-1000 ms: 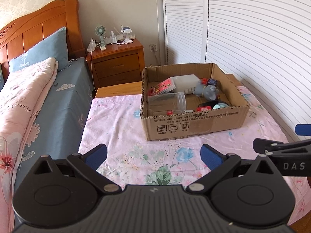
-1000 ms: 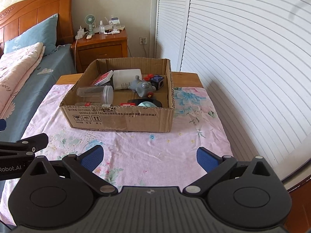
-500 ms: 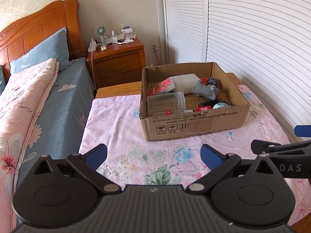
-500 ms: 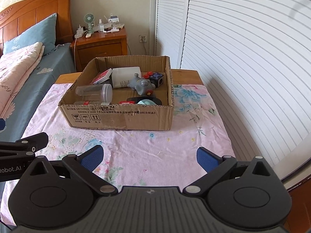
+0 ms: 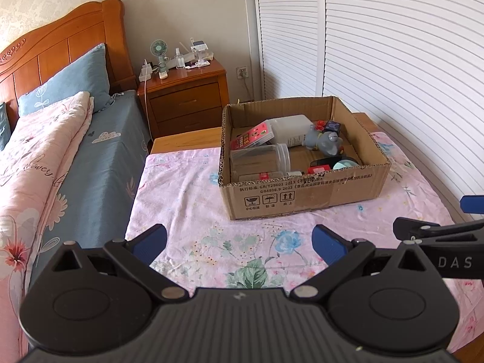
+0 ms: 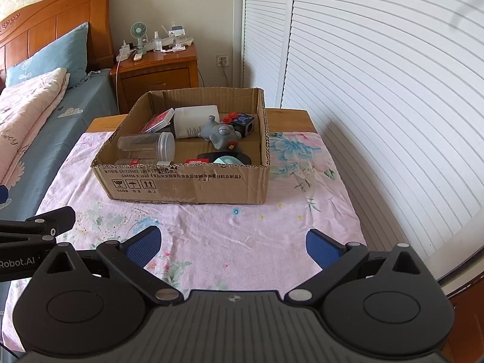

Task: Organize rigid objects

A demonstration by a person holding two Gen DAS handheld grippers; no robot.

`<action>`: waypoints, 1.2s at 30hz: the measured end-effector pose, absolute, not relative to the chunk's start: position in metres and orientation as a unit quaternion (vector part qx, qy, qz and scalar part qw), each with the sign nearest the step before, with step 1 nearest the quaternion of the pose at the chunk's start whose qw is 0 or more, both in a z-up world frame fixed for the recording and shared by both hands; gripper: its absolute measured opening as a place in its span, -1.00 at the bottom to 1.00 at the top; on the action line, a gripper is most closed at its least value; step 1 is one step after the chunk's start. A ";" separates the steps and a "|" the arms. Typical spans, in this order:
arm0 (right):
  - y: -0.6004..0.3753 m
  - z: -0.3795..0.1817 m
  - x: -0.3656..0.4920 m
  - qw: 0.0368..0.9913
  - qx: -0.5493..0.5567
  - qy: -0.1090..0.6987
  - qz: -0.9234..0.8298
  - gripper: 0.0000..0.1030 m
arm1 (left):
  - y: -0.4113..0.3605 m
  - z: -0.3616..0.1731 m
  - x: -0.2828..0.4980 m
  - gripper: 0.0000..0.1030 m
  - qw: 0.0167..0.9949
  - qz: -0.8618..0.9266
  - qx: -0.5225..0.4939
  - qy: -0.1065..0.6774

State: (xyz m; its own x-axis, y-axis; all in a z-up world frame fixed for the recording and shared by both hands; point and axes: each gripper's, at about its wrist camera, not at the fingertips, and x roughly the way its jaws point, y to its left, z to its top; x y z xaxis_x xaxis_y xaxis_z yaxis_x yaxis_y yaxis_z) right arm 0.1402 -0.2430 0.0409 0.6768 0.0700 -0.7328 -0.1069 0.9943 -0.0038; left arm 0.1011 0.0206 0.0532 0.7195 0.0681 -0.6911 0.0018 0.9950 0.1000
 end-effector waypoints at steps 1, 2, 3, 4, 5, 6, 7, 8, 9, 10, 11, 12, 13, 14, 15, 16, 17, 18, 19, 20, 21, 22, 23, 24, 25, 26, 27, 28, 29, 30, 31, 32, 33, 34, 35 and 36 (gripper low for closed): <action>-0.243 0.041 0.140 0.915 -0.023 0.399 0.049 1.00 | 0.021 0.053 0.101 0.97 0.926 0.018 0.046 0.374; -0.243 0.041 0.140 0.915 -0.023 0.399 0.049 1.00 | 0.021 0.053 0.101 0.97 0.926 0.018 0.046 0.374; -0.243 0.041 0.140 0.915 -0.023 0.399 0.048 1.00 | 0.021 0.053 0.101 0.97 0.926 0.018 0.046 0.374; -0.243 0.041 0.140 0.915 -0.023 0.399 0.048 1.00 | 0.021 0.053 0.101 0.97 0.926 0.019 0.046 0.374; -0.243 0.041 0.141 0.915 -0.023 0.399 0.048 1.00 | 0.021 0.053 0.101 0.97 0.926 0.019 0.046 0.375; -0.243 0.041 0.141 0.915 -0.023 0.400 0.048 1.00 | 0.021 0.053 0.101 0.97 0.926 0.019 0.046 0.375; -0.243 0.041 0.141 0.915 -0.022 0.399 0.048 1.00 | 0.020 0.053 0.101 0.97 0.926 0.019 0.046 0.375; -0.244 0.041 0.140 0.915 -0.022 0.399 0.048 1.00 | 0.020 0.053 0.101 0.97 0.926 0.020 0.047 0.375; -0.244 0.041 0.140 0.915 -0.022 0.399 0.048 1.00 | 0.020 0.053 0.101 0.97 0.926 0.020 0.047 0.375; -0.244 0.041 0.140 0.915 -0.022 0.399 0.048 1.00 | 0.020 0.053 0.101 0.97 0.926 0.020 0.047 0.375; -0.244 0.041 0.140 0.915 -0.022 0.399 0.048 1.00 | 0.020 0.053 0.101 0.97 0.925 0.020 0.046 0.375; -0.244 0.041 0.140 0.915 -0.022 0.399 0.048 1.00 | 0.020 0.053 0.101 0.97 0.925 0.020 0.046 0.376; -0.244 0.041 0.140 0.915 -0.022 0.399 0.047 1.00 | 0.020 0.053 0.101 0.97 0.925 0.020 0.046 0.376; -0.244 0.041 0.140 0.915 -0.021 0.399 0.047 1.00 | 0.020 0.052 0.101 0.97 0.925 0.021 0.047 0.377; -0.244 0.042 0.140 0.915 -0.022 0.399 0.048 1.00 | 0.020 0.052 0.101 0.97 0.925 0.021 0.047 0.377; -0.244 0.042 0.140 0.915 -0.021 0.399 0.047 1.00 | 0.020 0.052 0.101 0.97 0.925 0.022 0.047 0.377; -0.244 0.041 0.140 0.915 -0.021 0.399 0.047 1.00 | 0.019 0.053 0.101 0.97 0.924 0.022 0.047 0.378; -0.244 0.041 0.140 0.915 -0.021 0.399 0.048 1.00 | 0.019 0.053 0.101 0.97 0.924 0.022 0.048 0.378; -0.244 0.041 0.140 0.915 -0.021 0.399 0.047 1.00 | 0.019 0.053 0.101 0.97 0.924 0.023 0.048 0.378; -0.245 0.041 0.140 0.915 -0.021 0.399 0.048 1.00 | 0.019 0.052 0.101 0.97 0.924 0.023 0.048 0.378; -0.245 0.041 0.140 0.915 -0.021 0.399 0.047 1.00 | 0.019 0.052 0.101 0.97 0.924 0.023 0.048 0.378; -0.245 0.042 0.140 0.915 -0.020 0.400 0.047 1.00 | 0.018 0.052 0.101 0.97 0.924 0.023 0.048 0.378; -0.245 0.042 0.140 0.915 -0.021 0.399 0.048 1.00 | 0.018 0.052 0.101 0.97 0.924 0.023 0.048 0.378; -0.245 0.042 0.139 0.915 -0.021 0.399 0.047 1.00 | 0.018 0.052 0.101 0.97 0.924 0.023 0.049 0.378; -0.245 0.042 0.140 0.915 -0.021 0.399 0.047 1.00 | 0.018 0.052 0.101 0.97 0.924 0.023 0.049 0.378; -0.245 0.042 0.139 0.915 -0.021 0.399 0.047 1.00 | 0.018 0.052 0.101 0.97 0.924 0.023 0.049 0.378; -0.245 0.042 0.140 0.915 -0.020 0.399 0.048 1.00 | 0.018 0.052 0.101 0.97 0.924 0.023 0.048 0.378; -0.245 0.042 0.140 0.915 -0.020 0.399 0.048 1.00 | 0.018 0.052 0.101 0.97 0.924 0.023 0.048 0.378; -0.245 0.042 0.140 0.916 -0.020 0.399 0.048 1.00 | 0.018 0.052 0.101 0.97 0.924 0.023 0.049 0.378; -0.246 0.041 0.140 0.915 -0.020 0.399 0.048 1.00 | 0.018 0.052 0.101 0.97 0.924 0.023 0.049 0.378; -0.246 0.041 0.140 0.915 -0.019 0.399 0.048 1.00 | 0.018 0.052 0.101 0.97 0.924 0.023 0.049 0.378; -0.246 0.041 0.140 0.915 -0.019 0.399 0.048 1.00 | 0.018 0.052 0.101 0.97 0.924 0.023 0.049 0.378; -0.246 0.041 0.140 0.915 -0.019 0.399 0.048 1.00 | 0.018 0.052 0.101 0.97 0.924 0.023 0.048 0.378; -0.246 0.041 0.140 0.916 -0.020 0.399 0.048 1.00 | 0.018 0.052 0.101 0.97 0.924 0.023 0.049 0.379; -0.246 0.041 0.140 0.915 -0.020 0.399 0.048 1.00 | 0.018 0.052 0.101 0.97 0.924 0.023 0.049 0.379; -0.246 0.042 0.139 0.916 -0.019 0.399 0.048 1.00 | 0.018 0.052 0.101 0.97 0.924 0.023 0.049 0.379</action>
State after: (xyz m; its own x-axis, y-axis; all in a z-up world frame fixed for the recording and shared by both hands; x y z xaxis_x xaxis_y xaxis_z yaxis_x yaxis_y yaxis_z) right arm 0.1395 -0.2458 0.0416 0.6770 0.0719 -0.7324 -0.1029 0.9947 0.0025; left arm 0.1009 0.0183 0.0522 0.7123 0.0791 -0.6974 -0.0052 0.9942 0.1075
